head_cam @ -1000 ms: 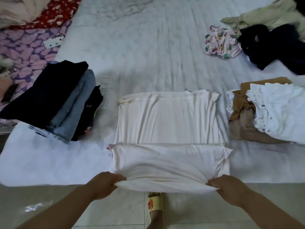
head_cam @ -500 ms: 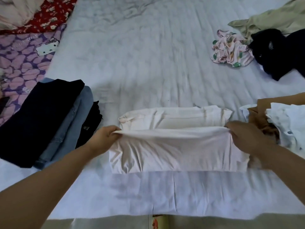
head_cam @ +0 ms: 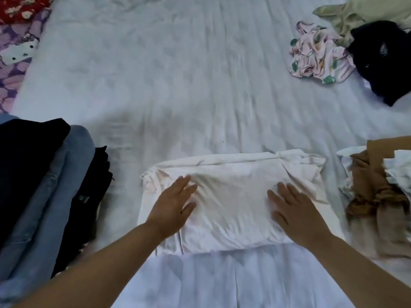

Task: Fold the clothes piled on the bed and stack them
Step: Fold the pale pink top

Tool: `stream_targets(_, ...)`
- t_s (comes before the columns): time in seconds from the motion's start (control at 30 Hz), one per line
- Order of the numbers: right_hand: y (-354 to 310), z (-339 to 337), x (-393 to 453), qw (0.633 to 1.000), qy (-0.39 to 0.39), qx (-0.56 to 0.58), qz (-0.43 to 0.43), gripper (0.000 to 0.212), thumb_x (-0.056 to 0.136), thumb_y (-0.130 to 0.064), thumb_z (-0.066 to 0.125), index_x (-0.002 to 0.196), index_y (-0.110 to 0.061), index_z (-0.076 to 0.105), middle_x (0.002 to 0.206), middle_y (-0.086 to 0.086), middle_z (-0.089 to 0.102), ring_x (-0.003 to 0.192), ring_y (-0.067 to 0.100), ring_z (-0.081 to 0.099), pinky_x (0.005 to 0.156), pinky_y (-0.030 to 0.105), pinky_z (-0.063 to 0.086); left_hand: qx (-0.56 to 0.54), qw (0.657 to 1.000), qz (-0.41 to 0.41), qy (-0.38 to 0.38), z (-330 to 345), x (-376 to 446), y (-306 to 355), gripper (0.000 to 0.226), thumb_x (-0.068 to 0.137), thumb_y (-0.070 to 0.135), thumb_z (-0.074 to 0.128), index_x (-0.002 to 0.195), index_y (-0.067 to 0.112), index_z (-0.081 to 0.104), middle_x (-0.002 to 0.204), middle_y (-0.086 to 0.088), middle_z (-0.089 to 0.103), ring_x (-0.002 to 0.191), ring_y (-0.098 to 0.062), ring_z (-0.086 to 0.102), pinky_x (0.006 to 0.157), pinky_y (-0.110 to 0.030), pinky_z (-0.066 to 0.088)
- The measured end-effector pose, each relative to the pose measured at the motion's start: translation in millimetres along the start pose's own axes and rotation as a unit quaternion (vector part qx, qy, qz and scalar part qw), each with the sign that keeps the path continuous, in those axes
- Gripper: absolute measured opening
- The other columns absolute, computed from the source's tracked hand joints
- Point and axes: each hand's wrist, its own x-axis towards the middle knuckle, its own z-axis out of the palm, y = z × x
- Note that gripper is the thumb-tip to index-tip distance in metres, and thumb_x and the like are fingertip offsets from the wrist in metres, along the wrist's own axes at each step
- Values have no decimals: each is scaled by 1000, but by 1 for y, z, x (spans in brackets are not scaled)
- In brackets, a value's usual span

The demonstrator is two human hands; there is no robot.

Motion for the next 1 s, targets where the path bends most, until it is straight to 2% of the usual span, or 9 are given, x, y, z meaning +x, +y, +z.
stream_targets(0.07, 8, 9, -9, 998, -56, -8, 23, 55, 99, -50, 10, 128, -19, 45, 128, 20, 58, 111, 41, 60, 79, 51, 52, 70, 996, 44, -20, 21, 5, 9, 56, 83, 46, 40, 129, 15, 51, 138, -14, 51, 125, -34, 50, 91, -47, 47)
stream_targets(0.17, 22, 9, -12, 994, -73, -6, 80, 63, 95, -59, 9, 135, -23, 42, 139, 13, 51, 123, 36, 53, 92, 55, 44, 129, 990, 35, -42, 42, 12, 24, 67, 81, 58, 36, 135, 21, 40, 145, -10, 44, 133, -29, 42, 96, -45, 43)
stream_targets(0.3, 57, 3, 5, 972, -85, -6, 218, 65, 95, -58, 15, 152, -29, 2, 160, 7, -3, 146, 31, 2, 114, 52, 9, 148, 988, -9, -53, 61, 26, 40, 71, 79, 64, 33, 137, 23, 39, 147, -10, 41, 136, -29, 25, 97, -54, 38)
stream_targets(0.43, 77, -6, 20, 946, 26, 72, 316, 70, 94, -46, 36, 148, -5, 19, 149, 28, 27, 136, 44, 26, 110, 54, 25, 132, 990, -36, -34, 64, 40, 54, 88, 75, 73, 14, 150, 28, -2, 157, 0, -12, 141, -17, -18, 114, -47, -7)
stream_targets(0.53, 74, -8, 21, 942, 4, 127, 310, 83, 87, -53, 53, 147, -6, 20, 130, 25, 47, 120, 41, 44, 99, 46, 35, 152, 987, -32, -35, 64, 53, 70, 93, 73, 77, 27, 147, 21, 26, 157, -9, 17, 143, -24, 7, 110, -49, 0)
stream_targets(0.57, 69, -11, 20, 943, 1, 130, 308, 87, 84, -56, 56, 147, -8, 21, 125, 24, 48, 116, 40, 45, 96, 45, 35, 171, 984, -21, -35, 65, 59, 73, 95, 72, 78, 32, 147, 20, 27, 157, -8, 15, 144, -25, 6, 111, -49, -1)
stream_targets(0.7, 61, -7, 13, 939, -7, 188, 287, 99, 77, -50, 69, 151, -17, 12, 125, 21, 50, 116, 38, 46, 94, 41, 36, 189, 972, -49, -128, 67, 82, 86, 121, 67, 84, 45, 142, 24, -28, 144, 6, -40, 135, -17, -37, 112, -53, -18)
stream_targets(0.87, 61, -11, 13, 923, -40, 330, 195, 96, 87, -14, 59, 141, -49, -12, 154, 6, 25, 125, 30, 46, 92, 29, 38, 192, 964, -77, -169, 63, 89, 92, 128, 65, 83, 50, 143, 22, -30, 138, 6, -46, 134, -17, -39, 112, -54, -17)
stream_targets(1.0, 54, -30, 17, 938, -34, 317, 138, 76, 91, -7, 52, 140, -48, 11, 155, 1, 23, 133, 23, 39, 98, 25, 33, 170, 969, -85, -157, 47, 83, 105, 116, 76, 70, 54, 146, 21, -23, 147, 3, -38, 138, -20, -34, 114, -48, -16)
